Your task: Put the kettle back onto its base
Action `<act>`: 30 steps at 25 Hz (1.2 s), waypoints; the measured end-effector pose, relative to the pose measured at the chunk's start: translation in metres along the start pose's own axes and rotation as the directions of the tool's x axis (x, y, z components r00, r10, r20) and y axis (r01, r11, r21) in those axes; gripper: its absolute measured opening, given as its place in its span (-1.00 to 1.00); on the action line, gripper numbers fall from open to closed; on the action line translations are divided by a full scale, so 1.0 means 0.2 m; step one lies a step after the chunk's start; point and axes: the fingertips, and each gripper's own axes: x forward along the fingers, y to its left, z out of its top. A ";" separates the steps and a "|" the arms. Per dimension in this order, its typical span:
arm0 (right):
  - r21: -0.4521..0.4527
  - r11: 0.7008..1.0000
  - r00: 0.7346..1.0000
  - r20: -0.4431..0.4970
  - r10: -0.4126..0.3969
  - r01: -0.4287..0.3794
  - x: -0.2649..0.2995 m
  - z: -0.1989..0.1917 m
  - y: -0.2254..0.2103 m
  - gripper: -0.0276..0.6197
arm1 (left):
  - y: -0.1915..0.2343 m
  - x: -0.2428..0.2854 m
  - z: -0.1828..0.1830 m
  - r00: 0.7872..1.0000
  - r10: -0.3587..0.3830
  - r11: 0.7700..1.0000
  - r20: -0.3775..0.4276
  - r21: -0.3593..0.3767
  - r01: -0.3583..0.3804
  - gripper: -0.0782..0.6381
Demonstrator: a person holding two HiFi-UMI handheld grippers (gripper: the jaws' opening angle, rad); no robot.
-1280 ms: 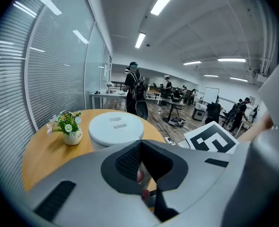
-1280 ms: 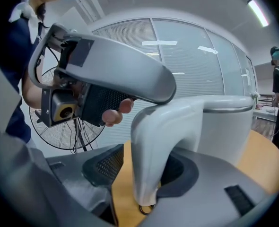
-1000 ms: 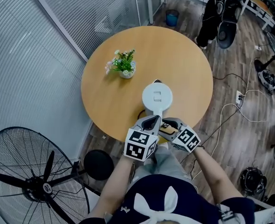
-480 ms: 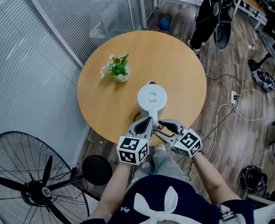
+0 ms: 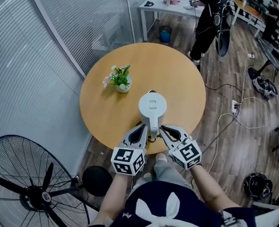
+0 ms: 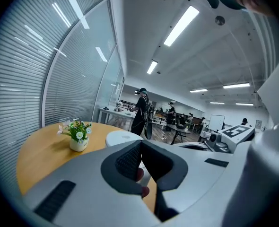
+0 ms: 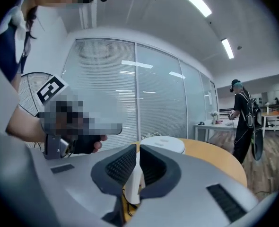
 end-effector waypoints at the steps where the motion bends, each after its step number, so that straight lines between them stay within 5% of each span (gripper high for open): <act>1: 0.003 1.000 1.000 0.001 -0.012 0.012 -0.01 0.01 0.01 -0.81 | -0.01 -0.01 0.00 1.000 0.002 1.000 0.006 0.012 -0.002 -0.72; 10: 0.040 0.999 0.997 0.076 -0.032 0.029 -0.09 0.12 0.12 -0.85 | -0.05 -0.09 -0.04 0.999 0.046 0.991 0.022 0.122 -0.049 -0.72; 30: 0.057 0.997 0.995 0.077 -0.064 0.060 -0.13 0.15 0.16 -0.85 | -0.13 -0.17 0.01 0.999 0.023 0.987 0.034 0.158 -0.028 -0.72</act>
